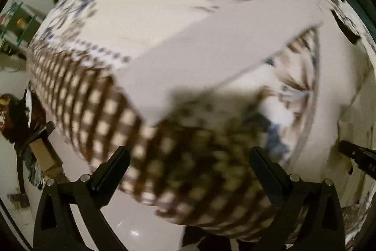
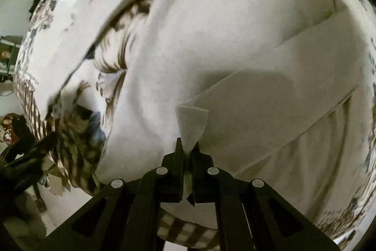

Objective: Fold small clothes

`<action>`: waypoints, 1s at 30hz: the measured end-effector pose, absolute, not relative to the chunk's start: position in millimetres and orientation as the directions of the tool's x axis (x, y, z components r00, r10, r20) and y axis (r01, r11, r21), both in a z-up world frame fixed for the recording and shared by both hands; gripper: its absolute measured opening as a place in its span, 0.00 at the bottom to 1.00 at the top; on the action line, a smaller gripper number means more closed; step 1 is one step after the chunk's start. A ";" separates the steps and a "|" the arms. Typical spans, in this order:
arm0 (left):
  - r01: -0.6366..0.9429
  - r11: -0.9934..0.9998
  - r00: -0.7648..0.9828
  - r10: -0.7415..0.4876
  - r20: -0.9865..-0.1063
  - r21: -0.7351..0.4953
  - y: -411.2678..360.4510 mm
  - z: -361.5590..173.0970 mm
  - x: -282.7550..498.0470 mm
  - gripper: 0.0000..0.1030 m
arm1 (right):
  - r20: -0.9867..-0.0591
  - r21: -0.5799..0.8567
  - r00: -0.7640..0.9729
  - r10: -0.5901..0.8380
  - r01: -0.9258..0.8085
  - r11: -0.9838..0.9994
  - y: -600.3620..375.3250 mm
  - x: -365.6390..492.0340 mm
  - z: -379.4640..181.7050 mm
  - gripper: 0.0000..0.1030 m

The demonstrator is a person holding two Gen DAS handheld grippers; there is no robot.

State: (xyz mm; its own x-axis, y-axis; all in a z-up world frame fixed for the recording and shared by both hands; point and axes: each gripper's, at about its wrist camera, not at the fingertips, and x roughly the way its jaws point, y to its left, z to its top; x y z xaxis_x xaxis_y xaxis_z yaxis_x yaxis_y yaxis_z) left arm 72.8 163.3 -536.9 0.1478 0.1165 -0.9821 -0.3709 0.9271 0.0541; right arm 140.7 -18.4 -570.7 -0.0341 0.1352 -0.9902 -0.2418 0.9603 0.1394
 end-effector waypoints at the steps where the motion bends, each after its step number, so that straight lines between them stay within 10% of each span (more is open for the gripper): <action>1: -0.381 0.922 0.147 0.126 -0.981 0.061 170.3 -536.8 68.7 1.00 | -0.990 0.140 -0.033 0.136 -0.236 0.962 -16.9 141.6 -570.6 0.04; 7: -0.448 0.893 0.137 0.124 -0.983 0.050 199.0 -534.5 67.3 1.00 | -0.988 0.135 0.024 0.150 -0.312 0.940 -0.1 142.2 -552.0 0.04; 14: -0.543 0.838 0.166 0.056 -0.985 -0.044 227.6 -537.4 61.0 1.00 | -0.896 0.400 -0.289 0.337 -0.198 0.895 5.7 126.8 -595.6 0.09; 19: -0.633 0.732 0.258 -0.110 -0.960 -0.254 259.5 -554.5 69.0 1.00 | -0.880 0.445 -0.197 0.433 -0.023 0.895 -63.6 124.2 -578.6 0.42; 26: -0.747 0.544 0.339 -0.183 -0.923 -0.382 285.4 -596.0 93.6 0.99 | -0.916 0.350 -0.119 0.384 0.235 0.907 -161.7 128.4 -593.7 0.42; 30: -0.708 0.667 0.307 -0.007 -0.952 -0.233 266.3 -564.7 107.5 0.11 | -0.928 0.327 -0.091 0.361 0.264 0.907 -187.5 134.0 -593.0 0.42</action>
